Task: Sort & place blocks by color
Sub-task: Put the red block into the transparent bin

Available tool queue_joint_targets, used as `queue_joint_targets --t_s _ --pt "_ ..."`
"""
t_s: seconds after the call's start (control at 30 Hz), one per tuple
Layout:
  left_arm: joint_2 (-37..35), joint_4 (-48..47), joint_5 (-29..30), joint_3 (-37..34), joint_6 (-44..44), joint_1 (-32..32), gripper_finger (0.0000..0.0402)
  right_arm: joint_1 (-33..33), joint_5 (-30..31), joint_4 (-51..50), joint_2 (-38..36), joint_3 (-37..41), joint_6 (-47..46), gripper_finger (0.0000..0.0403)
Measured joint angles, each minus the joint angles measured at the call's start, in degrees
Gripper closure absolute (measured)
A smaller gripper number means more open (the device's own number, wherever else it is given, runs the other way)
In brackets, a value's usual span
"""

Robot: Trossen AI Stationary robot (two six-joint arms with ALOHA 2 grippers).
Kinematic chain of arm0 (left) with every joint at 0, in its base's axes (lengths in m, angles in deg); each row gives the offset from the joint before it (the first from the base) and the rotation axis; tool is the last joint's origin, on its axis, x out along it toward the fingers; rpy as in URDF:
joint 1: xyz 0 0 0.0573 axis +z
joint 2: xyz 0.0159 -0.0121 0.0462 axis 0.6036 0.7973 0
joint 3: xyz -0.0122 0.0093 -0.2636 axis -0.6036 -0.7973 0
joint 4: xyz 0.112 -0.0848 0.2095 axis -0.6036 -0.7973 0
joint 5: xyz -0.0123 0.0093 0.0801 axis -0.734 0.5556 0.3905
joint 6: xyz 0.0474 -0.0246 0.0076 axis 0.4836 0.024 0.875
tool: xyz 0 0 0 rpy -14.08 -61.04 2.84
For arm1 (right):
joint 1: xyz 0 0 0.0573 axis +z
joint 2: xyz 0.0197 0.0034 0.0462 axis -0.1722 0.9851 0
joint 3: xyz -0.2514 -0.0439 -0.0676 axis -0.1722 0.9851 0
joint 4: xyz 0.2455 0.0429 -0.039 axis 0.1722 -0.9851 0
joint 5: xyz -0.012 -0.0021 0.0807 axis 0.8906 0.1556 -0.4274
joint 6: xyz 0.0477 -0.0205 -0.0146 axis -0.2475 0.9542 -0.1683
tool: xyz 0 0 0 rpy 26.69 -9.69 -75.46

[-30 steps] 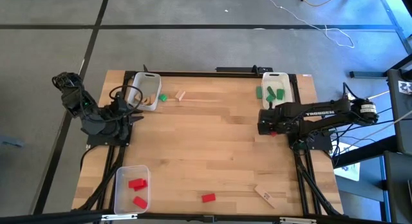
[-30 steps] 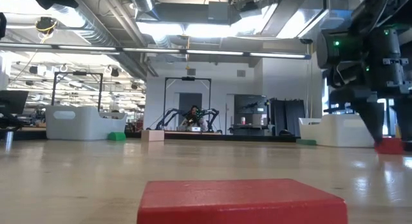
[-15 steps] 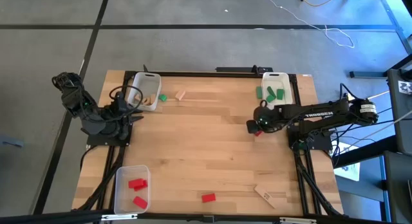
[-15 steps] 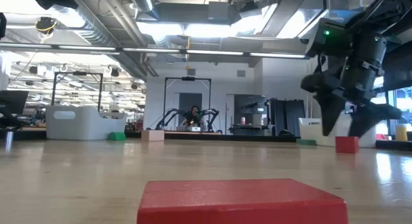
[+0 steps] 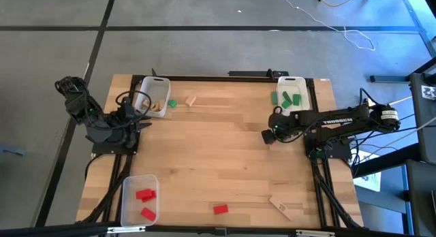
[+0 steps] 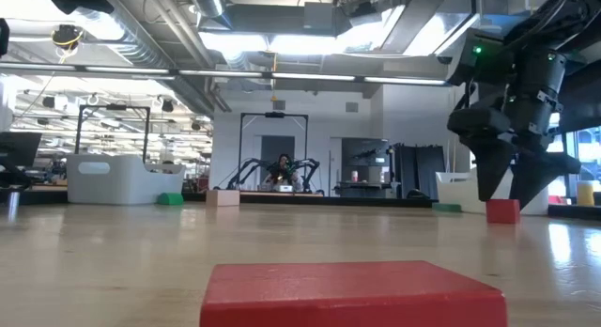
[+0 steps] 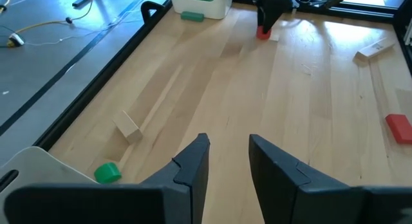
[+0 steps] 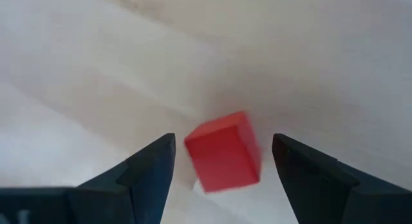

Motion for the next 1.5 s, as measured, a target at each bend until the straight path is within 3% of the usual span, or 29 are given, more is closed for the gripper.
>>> queue_joint_targets --t_s 0.13,0.37,0.83,0.97,1.17,1.5 --pt "0.0 0.0 0.0 0.0 0.0 0.0 0.0301 0.0 -3.2 0.0 0.0 0.0 6.0 0.0143" --pt "0.0 0.0 0.0 0.0 0.0 0.0 0.0299 0.0 -0.7 -0.8 0.1 0.0 14.0 0.0143" --pt "0.0 -0.1 0.0 0.0 0.0 0.0 0.0301 0.0 1.9 -0.9 7.7 -0.6 17.6 0.0147" --pt "0.0 -0.2 0.0 0.0 0.0 0.0 0.0298 0.1 3.0 -2.1 8.0 -2.2 20.5 0.0180" --pt "0.0 -0.2 0.0 0.0 0.0 0.0 0.0301 0.0 5.8 1.4 8.4 -3.6 22.0 0.0273" --pt "0.0 -0.5 0.0 0.0 -0.3 0.0 0.0301 0.0 6.1 12.8 8.3 -3.8 23.2 0.0273"
